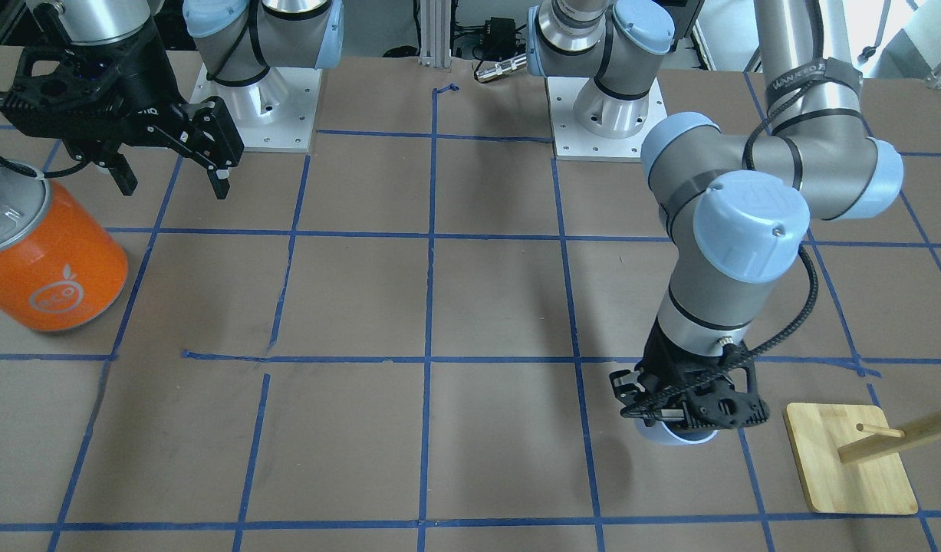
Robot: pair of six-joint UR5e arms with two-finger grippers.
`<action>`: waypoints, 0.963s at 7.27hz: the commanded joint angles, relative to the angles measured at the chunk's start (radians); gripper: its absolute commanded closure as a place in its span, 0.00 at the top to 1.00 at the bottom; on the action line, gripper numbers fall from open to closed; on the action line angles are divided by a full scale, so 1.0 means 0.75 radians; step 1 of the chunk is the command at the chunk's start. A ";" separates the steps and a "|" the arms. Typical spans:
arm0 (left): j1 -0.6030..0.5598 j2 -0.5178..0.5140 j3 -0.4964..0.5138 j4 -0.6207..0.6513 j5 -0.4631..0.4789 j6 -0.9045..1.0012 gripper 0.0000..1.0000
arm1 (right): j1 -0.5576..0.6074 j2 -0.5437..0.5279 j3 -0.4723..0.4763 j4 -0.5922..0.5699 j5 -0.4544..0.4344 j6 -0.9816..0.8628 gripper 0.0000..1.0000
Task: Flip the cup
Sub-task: 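Lower the held cup upright onto the table with the left gripper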
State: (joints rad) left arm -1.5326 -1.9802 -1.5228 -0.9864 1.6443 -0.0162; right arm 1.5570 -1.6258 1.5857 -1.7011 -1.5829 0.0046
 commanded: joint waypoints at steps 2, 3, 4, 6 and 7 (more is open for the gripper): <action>0.088 -0.067 -0.107 0.151 0.008 0.036 0.00 | 0.000 0.000 0.005 -0.002 -0.002 0.000 1.00; 0.088 -0.082 -0.111 0.160 0.008 0.034 0.00 | 0.000 0.000 0.005 -0.002 0.002 0.000 1.00; 0.088 -0.090 -0.111 0.160 0.008 0.020 0.00 | 0.000 0.000 0.005 -0.002 0.002 0.000 1.00; 0.088 -0.106 -0.111 0.160 0.006 0.020 0.08 | 0.000 0.000 0.005 -0.002 0.002 0.000 1.00; 0.088 -0.105 -0.109 0.158 0.006 0.018 0.21 | 0.002 0.000 0.005 -0.002 0.002 0.000 1.00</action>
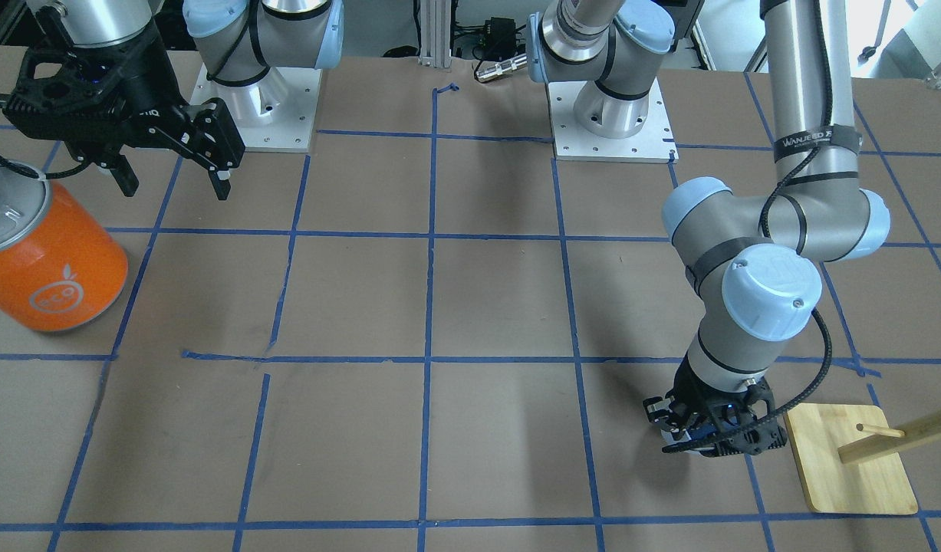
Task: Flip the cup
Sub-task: 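Lower the held cup upright onto the table with the left gripper, then open the left gripper and raise it away from the cup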
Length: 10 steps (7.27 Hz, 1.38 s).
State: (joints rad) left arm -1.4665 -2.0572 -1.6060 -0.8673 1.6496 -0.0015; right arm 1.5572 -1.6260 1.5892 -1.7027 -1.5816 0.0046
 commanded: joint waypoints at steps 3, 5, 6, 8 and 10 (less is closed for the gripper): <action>-0.014 0.059 0.020 -0.068 0.003 -0.023 1.00 | 0.002 0.000 0.002 0.000 0.000 0.000 1.00; -0.037 0.222 0.144 -0.488 -0.029 -0.094 1.00 | 0.002 -0.002 0.004 0.002 -0.004 0.000 1.00; -0.037 0.306 0.202 -0.686 -0.044 -0.116 1.00 | 0.002 -0.002 0.004 0.002 -0.004 0.000 1.00; -0.039 0.476 0.190 -0.839 -0.046 -0.119 1.00 | 0.002 -0.002 0.006 0.002 -0.004 -0.002 1.00; -0.041 0.576 0.119 -0.864 -0.060 -0.131 1.00 | 0.002 -0.002 0.006 0.002 -0.004 -0.002 1.00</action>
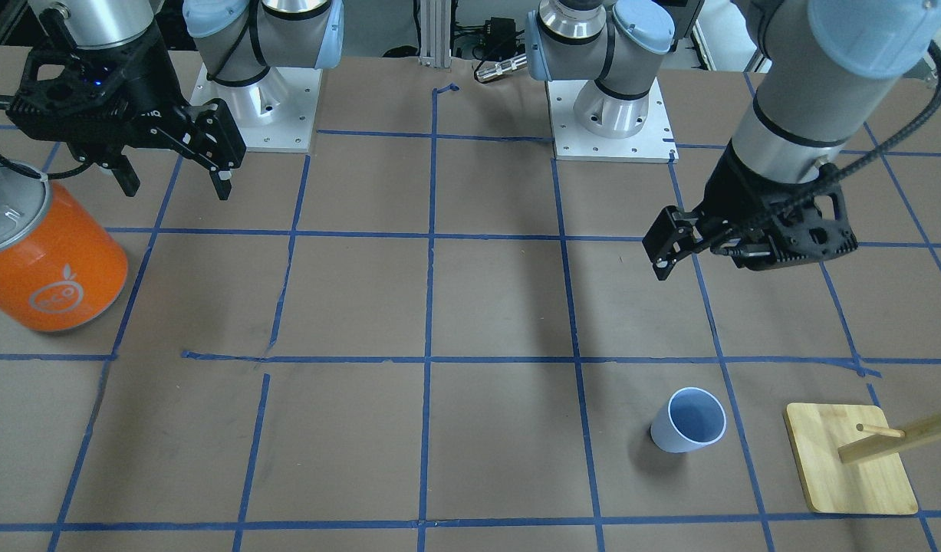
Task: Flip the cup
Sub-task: 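Open the left gripper and raise it away from the cup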
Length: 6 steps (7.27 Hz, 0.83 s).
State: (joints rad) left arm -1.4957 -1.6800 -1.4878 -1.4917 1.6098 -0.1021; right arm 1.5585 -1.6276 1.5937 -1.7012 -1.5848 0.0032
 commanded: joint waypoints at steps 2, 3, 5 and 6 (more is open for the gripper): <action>-0.059 0.107 -0.090 -0.044 -0.109 0.022 1.00 | 0.000 0.000 0.000 0.000 0.000 0.000 1.00; -0.079 0.103 -0.102 -0.034 -0.091 0.022 1.00 | 0.000 0.000 0.000 0.000 0.000 0.000 1.00; -0.082 0.121 -0.107 -0.038 -0.091 0.024 1.00 | 0.000 0.000 0.000 0.000 0.000 0.000 1.00; -0.082 0.123 -0.107 -0.046 -0.089 0.024 1.00 | 0.000 0.000 0.000 0.000 -0.002 0.000 1.00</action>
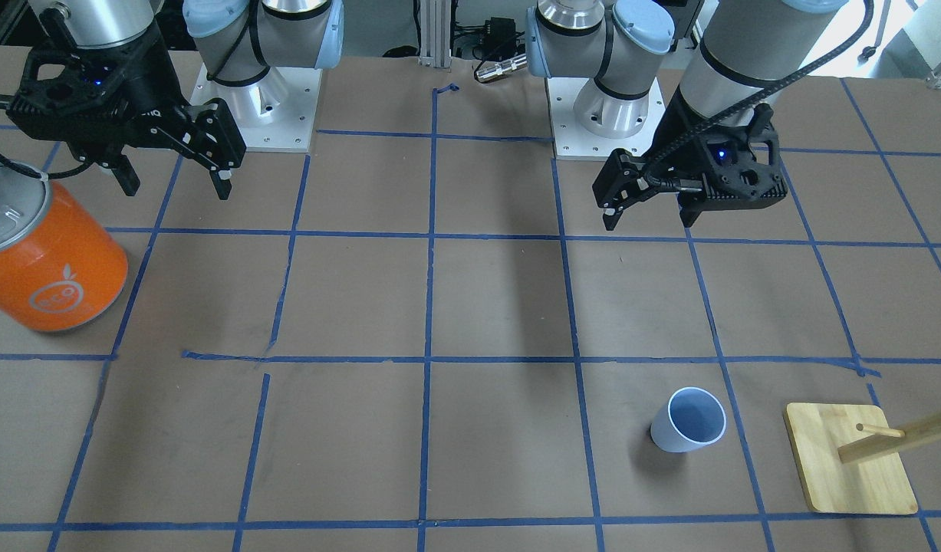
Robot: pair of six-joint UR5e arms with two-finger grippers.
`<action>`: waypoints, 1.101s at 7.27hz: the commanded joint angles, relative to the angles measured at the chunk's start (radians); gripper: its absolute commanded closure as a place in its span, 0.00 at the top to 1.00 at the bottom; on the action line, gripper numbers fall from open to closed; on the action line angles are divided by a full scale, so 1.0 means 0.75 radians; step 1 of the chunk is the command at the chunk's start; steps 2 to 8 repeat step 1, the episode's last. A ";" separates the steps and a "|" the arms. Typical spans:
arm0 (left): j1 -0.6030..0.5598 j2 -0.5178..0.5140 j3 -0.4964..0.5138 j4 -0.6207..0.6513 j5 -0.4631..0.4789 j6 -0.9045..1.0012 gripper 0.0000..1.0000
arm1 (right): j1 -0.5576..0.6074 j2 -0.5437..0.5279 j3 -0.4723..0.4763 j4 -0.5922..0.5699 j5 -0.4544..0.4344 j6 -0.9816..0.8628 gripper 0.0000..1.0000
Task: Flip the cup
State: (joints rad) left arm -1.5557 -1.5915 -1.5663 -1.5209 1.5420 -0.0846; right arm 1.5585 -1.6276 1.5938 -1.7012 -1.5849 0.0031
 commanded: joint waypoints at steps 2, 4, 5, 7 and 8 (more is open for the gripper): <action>-0.002 0.005 -0.002 -0.003 0.000 -0.002 1.00 | 0.000 0.000 0.000 0.000 -0.002 0.000 1.00; -0.002 0.005 -0.002 -0.003 0.000 -0.002 1.00 | 0.000 0.000 0.000 0.000 -0.002 0.000 1.00; -0.002 0.005 -0.002 -0.003 0.000 -0.002 1.00 | 0.000 0.000 0.000 0.000 -0.002 0.000 1.00; -0.002 0.005 -0.002 -0.003 0.000 -0.002 1.00 | 0.000 0.000 0.000 0.000 -0.002 0.000 1.00; -0.002 0.005 -0.002 -0.003 0.000 -0.002 1.00 | 0.000 0.000 0.000 0.000 -0.002 0.000 1.00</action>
